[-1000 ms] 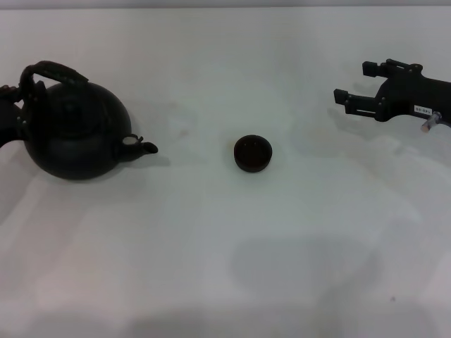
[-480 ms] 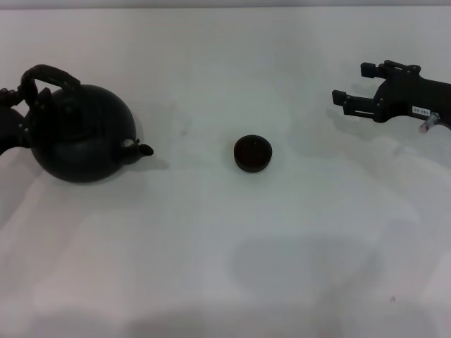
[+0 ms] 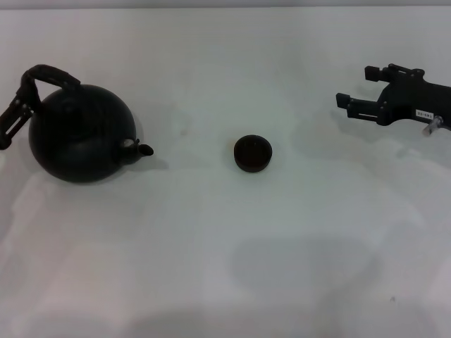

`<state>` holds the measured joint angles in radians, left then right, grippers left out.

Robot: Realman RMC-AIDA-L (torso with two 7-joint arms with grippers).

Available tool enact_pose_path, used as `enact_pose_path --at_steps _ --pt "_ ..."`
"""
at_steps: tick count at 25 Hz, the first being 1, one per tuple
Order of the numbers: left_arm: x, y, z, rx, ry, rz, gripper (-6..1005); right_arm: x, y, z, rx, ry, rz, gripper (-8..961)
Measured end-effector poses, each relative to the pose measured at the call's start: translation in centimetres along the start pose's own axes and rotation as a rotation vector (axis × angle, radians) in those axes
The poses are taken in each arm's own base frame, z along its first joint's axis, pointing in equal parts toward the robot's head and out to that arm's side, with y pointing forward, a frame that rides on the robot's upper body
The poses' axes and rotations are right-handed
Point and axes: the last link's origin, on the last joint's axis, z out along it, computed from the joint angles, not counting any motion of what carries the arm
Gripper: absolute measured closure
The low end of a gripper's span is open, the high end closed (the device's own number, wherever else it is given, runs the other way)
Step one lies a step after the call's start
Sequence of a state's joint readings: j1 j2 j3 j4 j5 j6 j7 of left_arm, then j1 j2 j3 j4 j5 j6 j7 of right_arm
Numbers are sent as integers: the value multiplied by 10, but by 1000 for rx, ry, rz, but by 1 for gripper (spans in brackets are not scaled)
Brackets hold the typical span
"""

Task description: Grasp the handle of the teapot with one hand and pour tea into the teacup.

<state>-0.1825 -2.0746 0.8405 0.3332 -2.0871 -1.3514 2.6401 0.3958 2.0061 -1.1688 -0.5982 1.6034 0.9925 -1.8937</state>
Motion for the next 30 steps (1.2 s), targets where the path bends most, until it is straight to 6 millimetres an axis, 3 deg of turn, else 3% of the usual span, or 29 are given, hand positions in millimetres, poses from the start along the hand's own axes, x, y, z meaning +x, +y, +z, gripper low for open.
enact_pose_path --at_steps 4,6,12,20,25,30 --pt "1 0 -9 2 12 2 325 2 -1 -1 9 1 6 112" --pt "-1 1 -15 6 9 -3 127 2 -4 -3 20 0 11 113" --pt "-7 -2 -42 105 9 -47 126 10 -13 -16 77 -14 49 112" --pt "-10 -42 -82 502 95 -171 127 34 -18 -40 187 -115 107 113" --pt "-9 -51 -89 572 124 -225 130 42 -9 -60 281 -335 96 113" --pt "-8 -52 -84 553 125 -235 135 44 -2 -76 383 -482 70 112"
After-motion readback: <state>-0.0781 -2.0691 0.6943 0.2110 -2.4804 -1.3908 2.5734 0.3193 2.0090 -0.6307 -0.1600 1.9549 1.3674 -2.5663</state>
